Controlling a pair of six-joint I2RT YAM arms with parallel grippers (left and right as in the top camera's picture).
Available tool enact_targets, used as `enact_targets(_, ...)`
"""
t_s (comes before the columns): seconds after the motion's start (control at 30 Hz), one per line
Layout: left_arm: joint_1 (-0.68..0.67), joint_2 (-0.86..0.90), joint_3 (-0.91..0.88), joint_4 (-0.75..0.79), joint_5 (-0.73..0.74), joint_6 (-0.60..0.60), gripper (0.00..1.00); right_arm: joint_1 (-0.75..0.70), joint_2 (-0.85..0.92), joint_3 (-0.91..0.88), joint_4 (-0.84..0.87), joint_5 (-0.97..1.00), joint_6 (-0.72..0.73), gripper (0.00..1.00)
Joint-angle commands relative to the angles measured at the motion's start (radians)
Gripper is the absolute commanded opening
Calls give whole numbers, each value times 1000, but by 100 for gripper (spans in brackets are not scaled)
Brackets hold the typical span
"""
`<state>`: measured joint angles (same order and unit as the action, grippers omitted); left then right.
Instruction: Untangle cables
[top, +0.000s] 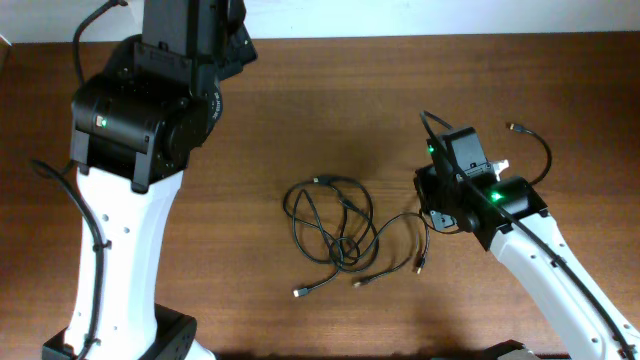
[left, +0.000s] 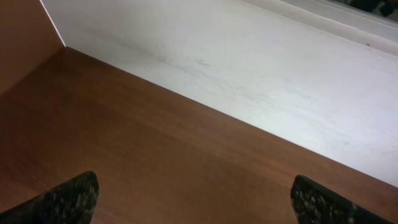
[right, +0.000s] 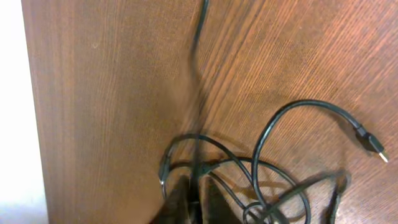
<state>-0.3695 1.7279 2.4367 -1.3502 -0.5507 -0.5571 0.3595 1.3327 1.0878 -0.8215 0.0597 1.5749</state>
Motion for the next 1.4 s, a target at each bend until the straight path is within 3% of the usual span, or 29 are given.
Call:
enact_targets(0.0, 6, -17, 2, -14, -14, 13, 99, 5, 2, -5, 144, 74, -225, 4)
enact_targets(0.03, 6, -17, 2, -16, -15, 13, 99, 4, -8, 4, 333, 77, -560, 4)
enact_targets(0.1, 6, -17, 2, -16, -15, 13, 99, -10, -16, 59, 550, 153, -924, 4)
enact_targets(0.23, 6, -17, 2, -23, -15, 13, 99, -118, -16, 271, 554, 178, -1264, 4)
enact_targets(0.33, 6, -17, 2, -19, -15, 12, 99, -257, -15, 420, 528, 177, -1395, 4)
enact_targets(0.47, 6, -17, 2, -12, -15, 13, 99, -446, 43, 426, 607, 145, -1587, 4)
enact_targets(0.67, 6, -18, 2, 4, -26, 13, 99, -670, 307, 427, 880, -1, -1639, 4)
enact_targets(0.9, 6, -57, 2, 83, -79, 13, 99, -791, 452, 468, 1205, -91, -1646, 4)
enact_targets(1.13, 6, -66, 2, 87, -101, 13, 99, -845, 697, 831, 1180, -129, -1623, 4)
enact_targets(1.27, 6, -66, 2, 87, -101, 13, 99, -846, 893, 1041, 981, -133, -1499, 4)
enact_targets(1.37, 6, -66, 2, 86, -100, 13, 99, -844, 965, 1045, 768, -165, -1425, 4)
